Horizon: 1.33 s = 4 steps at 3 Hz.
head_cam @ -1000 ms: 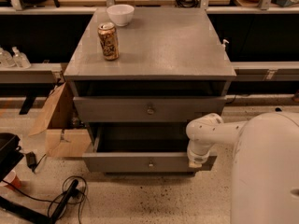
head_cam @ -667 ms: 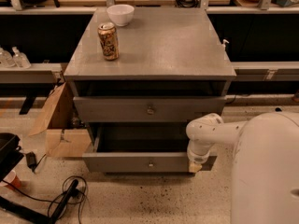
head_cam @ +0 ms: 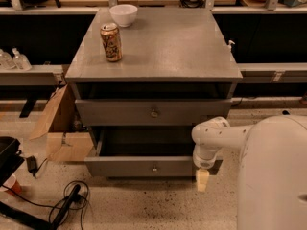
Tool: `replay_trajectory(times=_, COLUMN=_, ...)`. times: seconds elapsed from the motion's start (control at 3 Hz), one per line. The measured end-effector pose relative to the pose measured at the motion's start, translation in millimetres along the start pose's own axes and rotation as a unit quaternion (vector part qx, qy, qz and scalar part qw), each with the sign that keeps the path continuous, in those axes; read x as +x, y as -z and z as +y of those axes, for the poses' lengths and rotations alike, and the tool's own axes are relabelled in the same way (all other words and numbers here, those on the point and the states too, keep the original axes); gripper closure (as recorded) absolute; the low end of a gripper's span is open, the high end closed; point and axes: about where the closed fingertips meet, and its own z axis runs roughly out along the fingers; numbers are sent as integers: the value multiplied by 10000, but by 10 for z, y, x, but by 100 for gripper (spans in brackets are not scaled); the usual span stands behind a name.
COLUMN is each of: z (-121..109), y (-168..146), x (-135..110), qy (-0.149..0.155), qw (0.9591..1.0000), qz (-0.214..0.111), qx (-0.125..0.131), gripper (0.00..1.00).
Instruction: Open middle drawer
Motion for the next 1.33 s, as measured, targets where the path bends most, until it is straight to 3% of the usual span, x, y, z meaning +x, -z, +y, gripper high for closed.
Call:
replay_trajectory(times=0.67, z=-381, y=474, x=152, qy=145, qw=9992, qz=194, qx=332, gripper=41)
replay_trajectory(times=1.33, z=-758, y=699, x=184, qy=226, qw=9957, qz=-164, qx=889, gripper=88)
